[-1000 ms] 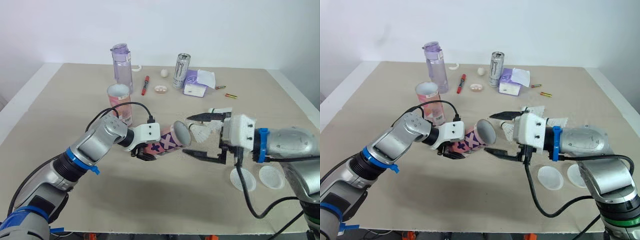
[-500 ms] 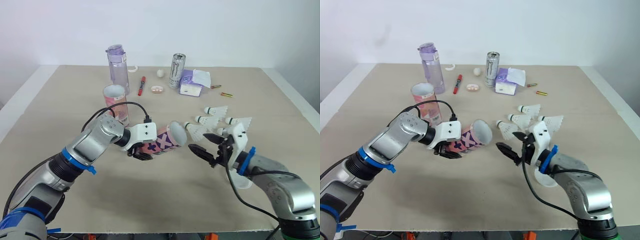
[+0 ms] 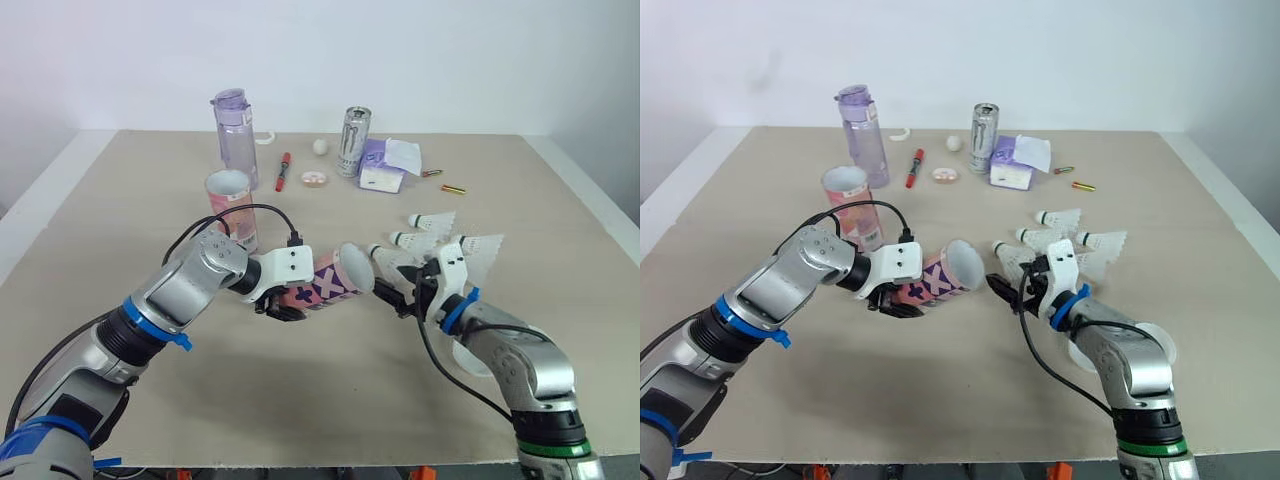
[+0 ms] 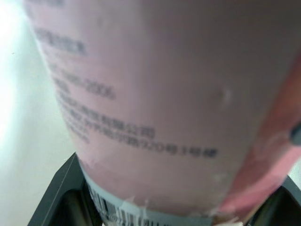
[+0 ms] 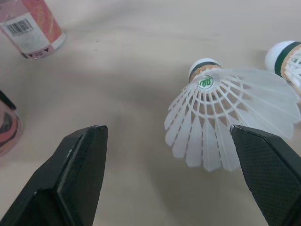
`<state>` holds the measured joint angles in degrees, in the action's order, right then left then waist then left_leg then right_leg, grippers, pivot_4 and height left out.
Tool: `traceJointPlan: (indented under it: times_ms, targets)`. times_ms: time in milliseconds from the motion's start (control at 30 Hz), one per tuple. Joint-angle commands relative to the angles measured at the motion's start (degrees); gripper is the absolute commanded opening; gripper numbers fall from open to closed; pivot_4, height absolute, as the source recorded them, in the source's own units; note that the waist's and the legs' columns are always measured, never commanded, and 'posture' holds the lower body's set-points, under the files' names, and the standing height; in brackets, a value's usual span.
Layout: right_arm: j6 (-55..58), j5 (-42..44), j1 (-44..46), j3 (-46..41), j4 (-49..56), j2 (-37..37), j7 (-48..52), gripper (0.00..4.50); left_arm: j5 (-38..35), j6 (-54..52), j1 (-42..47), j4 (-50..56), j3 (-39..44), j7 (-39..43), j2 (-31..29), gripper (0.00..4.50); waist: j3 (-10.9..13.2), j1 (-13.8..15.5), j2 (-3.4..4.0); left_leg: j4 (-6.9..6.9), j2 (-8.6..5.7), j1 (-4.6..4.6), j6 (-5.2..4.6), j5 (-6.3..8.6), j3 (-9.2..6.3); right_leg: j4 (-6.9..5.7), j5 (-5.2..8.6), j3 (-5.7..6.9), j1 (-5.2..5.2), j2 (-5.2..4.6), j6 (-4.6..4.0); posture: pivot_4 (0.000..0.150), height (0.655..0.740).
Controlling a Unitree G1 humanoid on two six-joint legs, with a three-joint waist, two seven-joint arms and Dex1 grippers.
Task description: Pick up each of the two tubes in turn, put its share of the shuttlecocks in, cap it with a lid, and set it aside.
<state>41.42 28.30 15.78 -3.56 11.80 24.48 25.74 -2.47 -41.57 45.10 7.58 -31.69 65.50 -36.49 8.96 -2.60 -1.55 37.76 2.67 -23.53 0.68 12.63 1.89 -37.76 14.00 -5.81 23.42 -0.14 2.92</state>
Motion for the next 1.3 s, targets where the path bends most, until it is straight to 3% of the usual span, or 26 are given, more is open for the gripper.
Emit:
traceJointPlan:
  times_ms: [33,300,367,533,667,733,1000,1100,1300]
  targets:
    - [-0.6,-0.9,3.0,-0.1,-1.2,-0.7,-0.5,4.46,1.5,-0.8,-0.5,-0.4,0.1,-1.4,0.2,2.92,0.0,0.0,0.0,0.0,0.0,0.0,0.0,0.0,0.01,0.0,0.0,-0.01,0.0,0.0,0.0,0.15,0.74]
    - [-1.2,-3.4,6.7,0.5,-5.8,-2.5,-1.7,4.46,1.6,-0.8,-0.8,-0.5,0.3,-2.0,0.5,2.92,0.0,0.0,0.0,0.0,-0.02,-0.02,0.0,0.0,0.02,0.0,0.01,-0.04,0.0,-0.01,0.03,0.15,0.74]
    - [-1.6,-3.9,7.2,0.5,-6.5,-3.0,-1.8,4.08,1.7,-0.7,-0.8,-0.6,0.3,-2.1,0.6,2.92,0.0,0.0,0.0,0.0,-0.02,-0.01,0.0,0.0,0.02,0.0,0.01,-0.04,-0.01,-0.01,0.03,0.15,0.74]
    - [-2.0,-4.8,7.9,0.8,-7.5,-3.6,-1.8,2.53,1.8,-0.7,-0.8,-0.7,0.2,-2.4,0.8,2.92,0.0,0.0,0.0,0.0,-0.04,-0.01,0.0,0.0,0.04,0.0,0.01,-0.09,-0.02,-0.02,0.04,0.15,0.74]
    - [-2.4,-5.3,8.1,0.8,-7.8,-3.8,-1.5,0.57,1.8,-0.5,-0.7,-0.9,0.2,-2.5,0.9,2.92,0.0,0.0,0.0,0.0,-0.06,-0.02,0.0,0.0,0.05,0.0,0.0,-0.14,-0.02,-0.02,0.06,0.15,0.74]
    - [-2.5,-5.3,8.1,0.7,-7.7,-3.8,-1.4,0.03,1.7,-0.5,-0.7,-0.9,0.1,-2.6,1.0,2.92,0.0,0.0,0.0,0.0,-0.06,-0.02,0.01,0.0,0.07,0.0,0.01,-0.15,-0.01,-0.02,0.07,0.15,0.74]
    - [-3.0,-4.0,6.6,-0.1,-0.3,-1.1,1.9,0.03,1.7,-0.2,-0.6,-1.0,0.1,-2.3,1.1,2.92,0.0,0.1,0.01,0.0,-0.08,-0.03,0.01,0.0,0.07,0.0,0.03,-0.17,-0.01,-0.03,0.1,0.15,0.74]
    - [-4.9,-4.5,5.8,-2.2,8.6,8.8,8.9,0.03,1.7,0.1,-0.6,-1.2,0.0,-2.0,1.0,2.92,0.1,0.2,0.11,0.0,-0.13,-0.08,0.0,0.0,0.06,0.01,0.06,-0.2,0.0,-0.05,0.15,0.15,0.74]
    - [-14.9,-3.8,4.0,-8.3,14.5,22.4,21.4,0.03,1.8,0.6,-0.4,-1.8,-0.1,-1.6,1.0,2.92,0.1,0.2,0.11,-0.03,-0.28,-0.21,0.01,0.0,0.01,0.17,0.16,-0.34,-0.01,-0.09,0.31,0.15,0.74]
